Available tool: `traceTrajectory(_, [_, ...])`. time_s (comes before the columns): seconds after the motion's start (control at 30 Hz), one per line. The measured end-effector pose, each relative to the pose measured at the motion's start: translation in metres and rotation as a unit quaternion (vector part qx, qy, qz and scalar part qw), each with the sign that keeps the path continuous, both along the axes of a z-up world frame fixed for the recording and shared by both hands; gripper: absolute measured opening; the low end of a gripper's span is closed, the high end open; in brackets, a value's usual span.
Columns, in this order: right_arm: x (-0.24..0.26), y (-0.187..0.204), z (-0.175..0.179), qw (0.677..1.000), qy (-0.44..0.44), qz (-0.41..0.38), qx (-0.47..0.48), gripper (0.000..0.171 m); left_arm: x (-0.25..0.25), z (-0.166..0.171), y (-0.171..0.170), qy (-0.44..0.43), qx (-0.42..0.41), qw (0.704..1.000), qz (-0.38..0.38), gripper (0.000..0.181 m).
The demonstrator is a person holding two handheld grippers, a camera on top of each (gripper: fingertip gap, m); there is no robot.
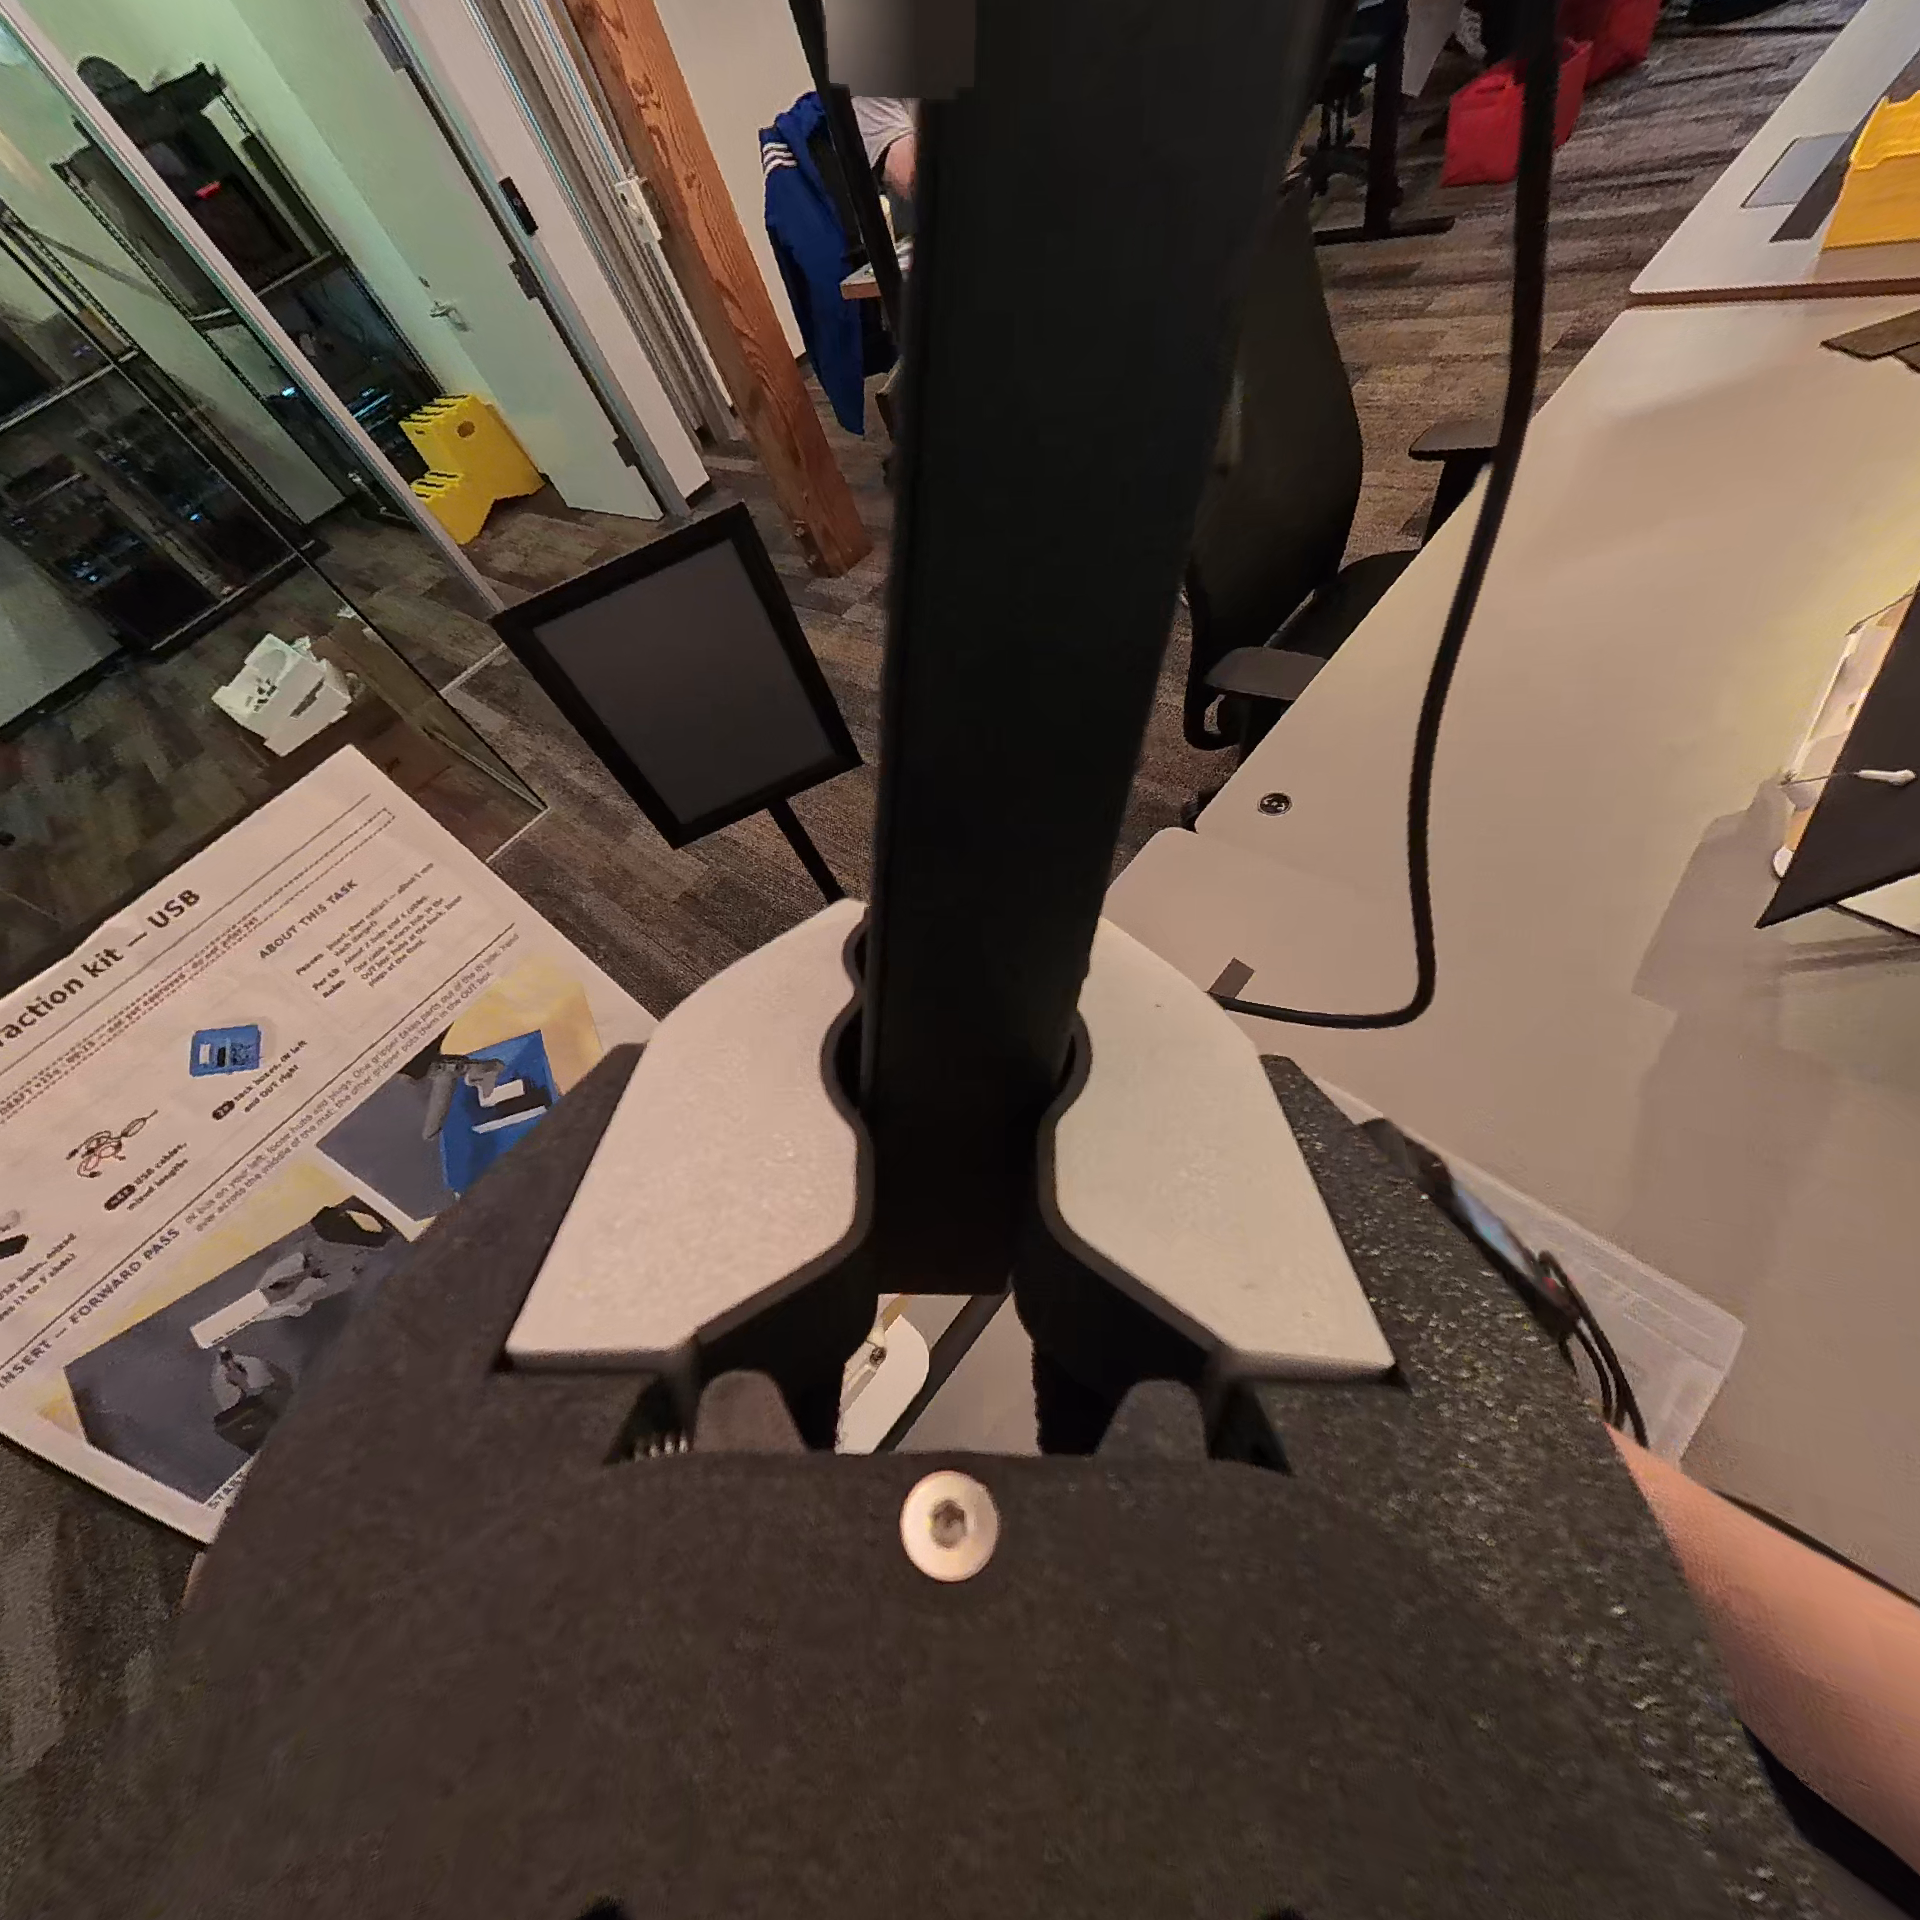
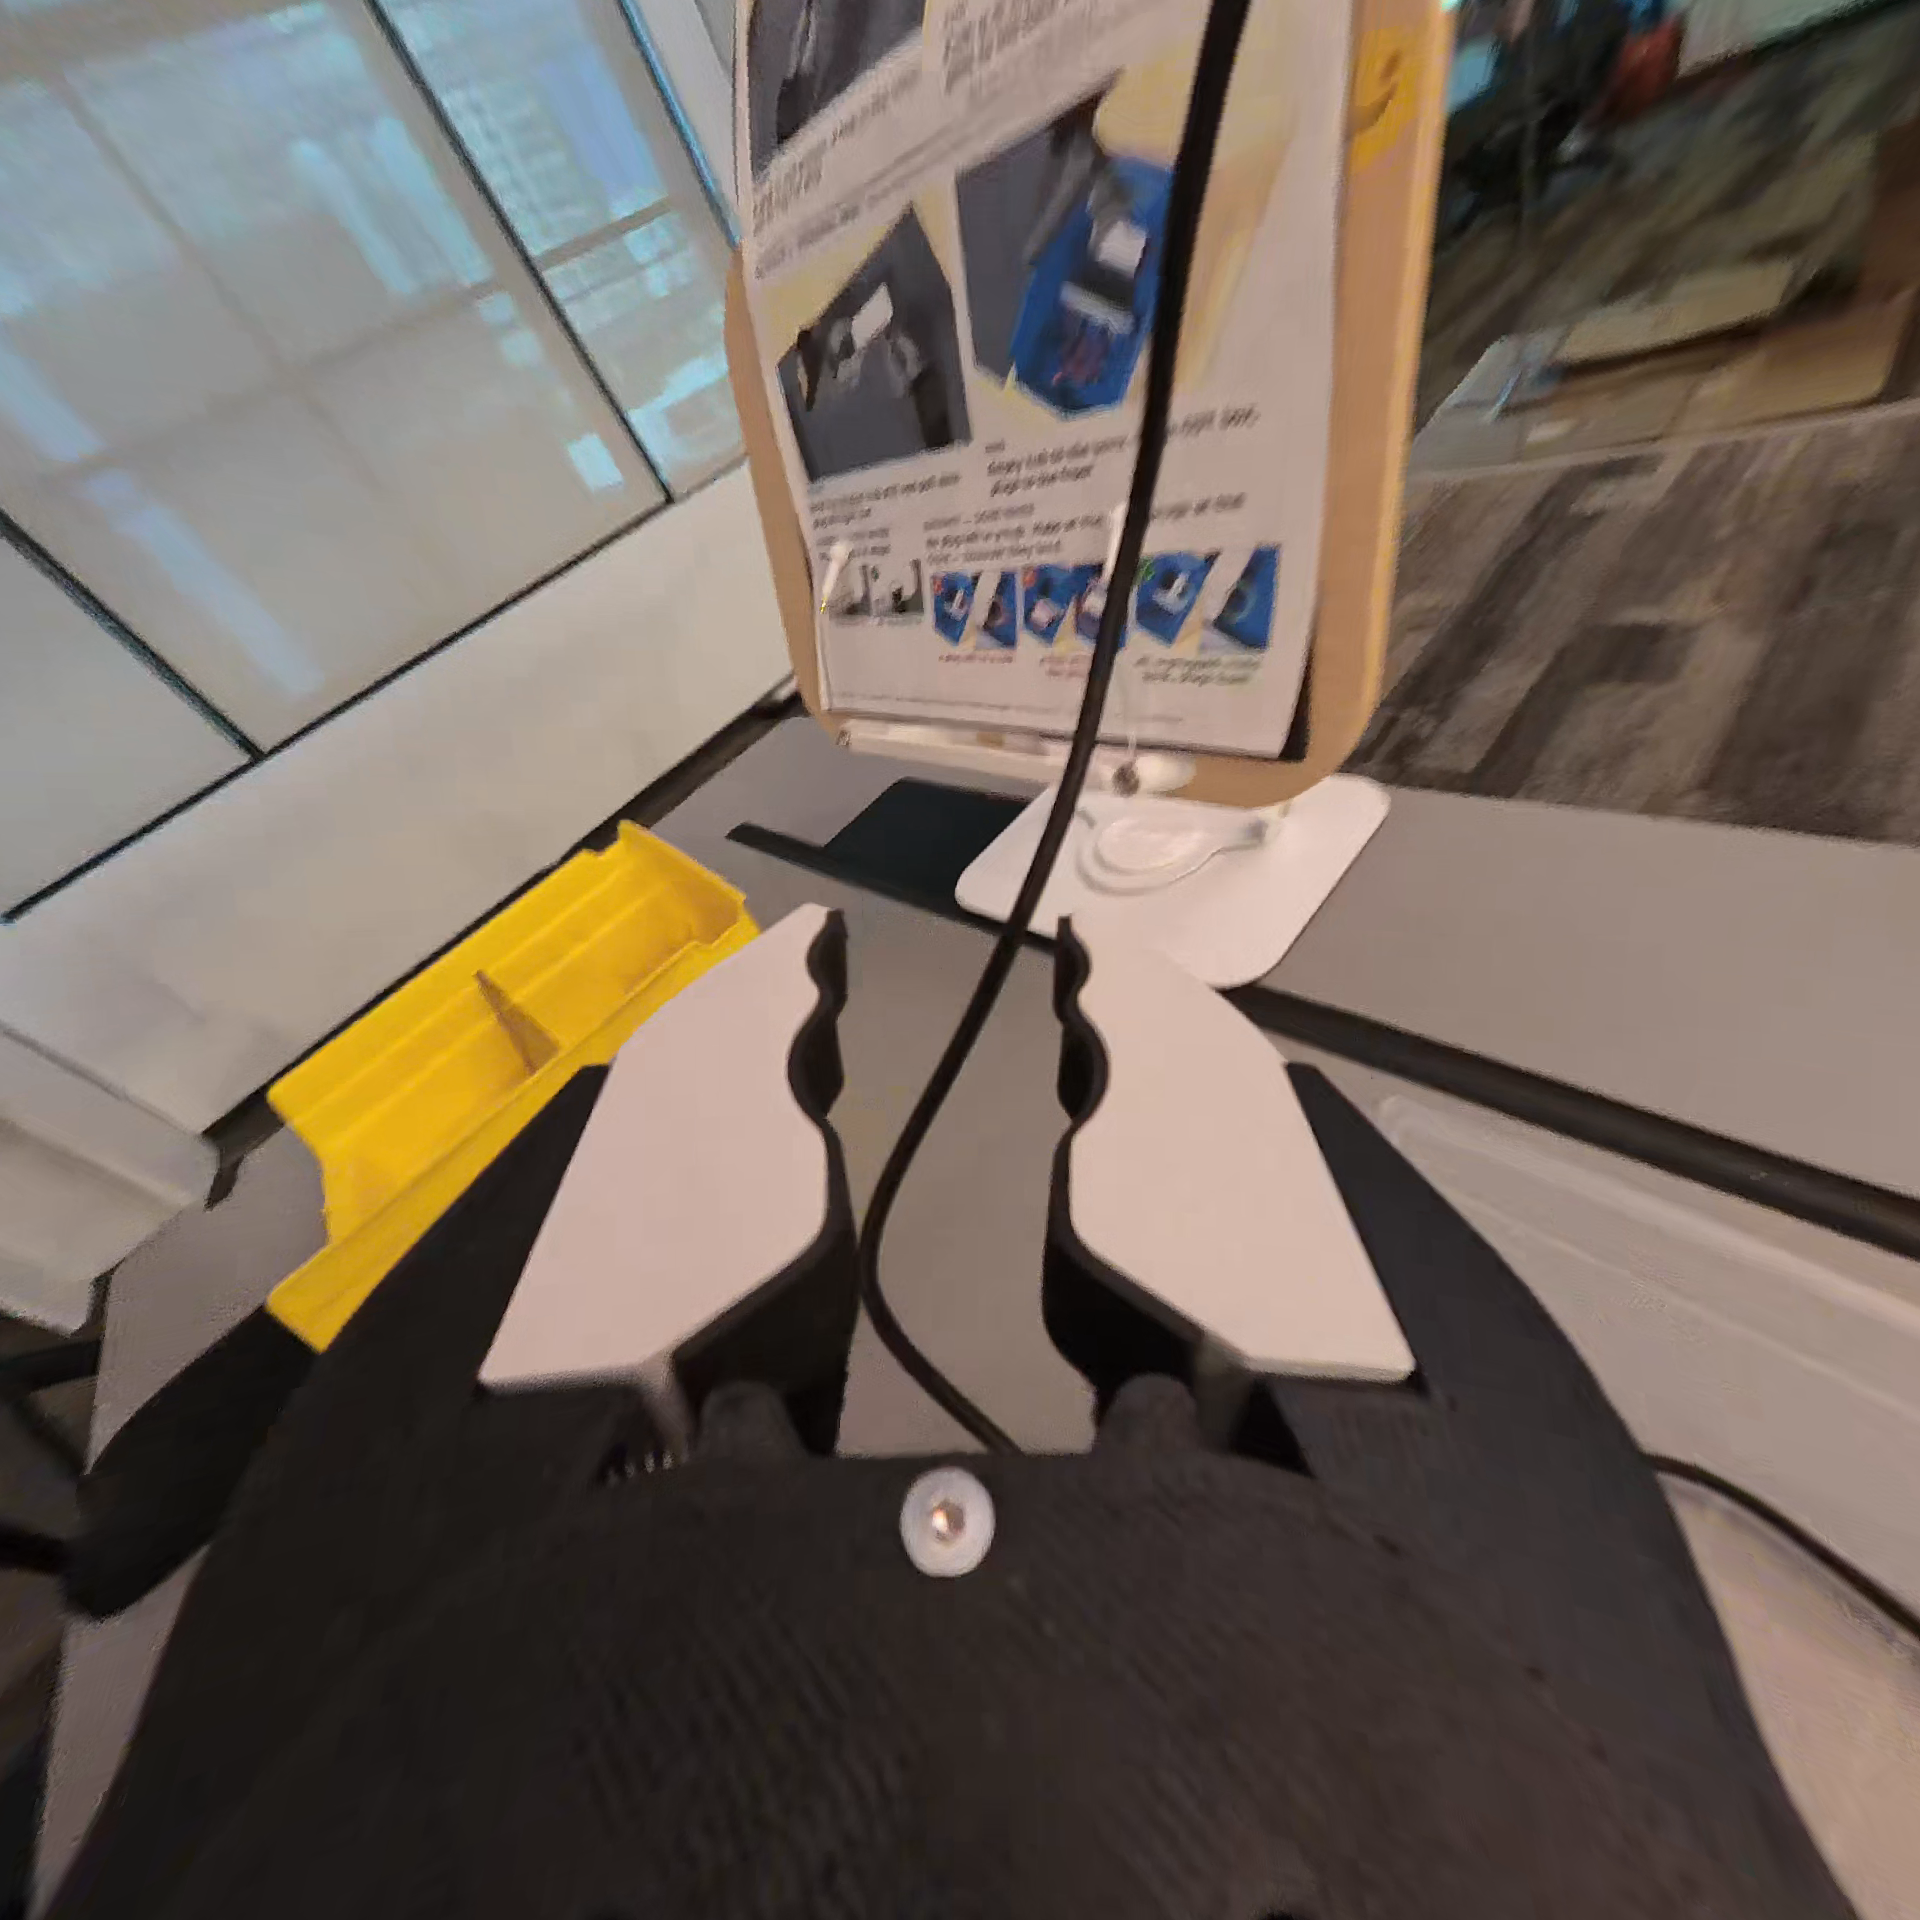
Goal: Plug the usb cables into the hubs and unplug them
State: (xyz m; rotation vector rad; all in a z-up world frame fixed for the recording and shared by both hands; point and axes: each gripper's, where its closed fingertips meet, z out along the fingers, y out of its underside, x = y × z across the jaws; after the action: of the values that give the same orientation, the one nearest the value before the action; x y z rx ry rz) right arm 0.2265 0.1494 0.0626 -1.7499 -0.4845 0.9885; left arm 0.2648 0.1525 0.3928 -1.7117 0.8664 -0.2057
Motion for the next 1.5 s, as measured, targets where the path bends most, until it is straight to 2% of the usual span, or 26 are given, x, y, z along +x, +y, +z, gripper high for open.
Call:
traceTrajectory(0.07, [-0.012,0.0,-0.018,0.999,-0.036,0.015,-0.023,0.038,0.001,0.0,0.0,0.001,0.001,1.0,-0.002,0.027])
traceTrajectory(0.1, [-0.013,0.001,-0.028,0.998,-0.061,0.016,-0.028,0.027,0.001,-0.001,0.0,0.001,0.0,1.0,-0.004,0.027])
traceTrajectory(0.13, [-0.013,0.002,-0.034,0.996,-0.085,0.018,-0.028,0.009,0.001,-0.002,0.0,0.002,-0.001,1.0,-0.004,0.027])
traceTrajectory(0.27, [-0.002,-0.001,-0.037,0.994,-0.095,0.038,-0.041,0.007,-0.004,-0.005,0.002,0.002,-0.003,1.0,-0.003,0.027])
traceTrajectory(0.37, [0.033,0.007,-0.021,0.997,-0.072,-0.008,-0.025,0.006,-0.008,-0.004,0.002,-0.007,-0.005,1.0,-0.005,0.027])
traceTrajectory(0.47, [0.087,0.019,-0.01,0.993,-0.078,-0.094,0.0,0.007,-0.011,-0.007,0.001,-0.013,-0.013,1.0,-0.011,0.027])
traceTrajectory(0.53, [0.123,0.022,-0.016,0.986,-0.1,-0.135,-0.01,0.007,-0.011,-0.015,-0.001,-0.013,-0.029,0.999,-0.022,0.027])
traceTrajectory(0.63, [0.158,0.019,-0.05,0.976,-0.154,-0.14,-0.068,0.009,-0.012,-0.03,-0.001,-0.007,-0.041,0.999,-0.03,0.027])
traceTrajectory(0.73, [0.186,0.019,-0.089,0.956,-0.208,-0.157,-0.132,0.01,-0.009,-0.052,-0.003,-0.007,-0.06,0.997,-0.047,0.028])
traceTrajectory(0.87, [0.198,0.013,-0.128,0.924,-0.288,-0.153,-0.201,0.009,-0.013,-0.093,-0.001,0.011,-0.088,0.995,-0.055,0.028])
traceTrajectory(0.93, [0.195,0.004,-0.149,0.9,-0.342,-0.127,-0.24,0.01,-0.015,-0.118,-0.003,0.009,-0.111,0.992,-0.064,0.028])
traceTrajectory(1.0, [0.189,0.0,-0.158,0.89,-0.371,-0.101,-0.247,0.01,-0.02,-0.145,-0.004,0.011,-0.135,0.989,-0.067,0.027])
traceTrajectory(1.23, [0.189,-0.021,-0.146,0.908,-0.334,-0.053,-0.248,0.015,-0.053,-0.234,-0.002,0.016,-0.205,0.978,-0.045,0.028])
traceTrajectory(1.33, [0.187,-0.041,-0.145,0.909,-0.333,-0.009,-0.251,0.016,-0.071,-0.259,0.0,0.014,-0.221,0.975,-0.03,0.028])
traceTrajectory(1.5, [0.186,-0.054,-0.128,0.921,-0.336,0.016,-0.199,0.017,-0.108,-0.284,0.004,-0.007,-0.238,0.971,0.0,0.027])
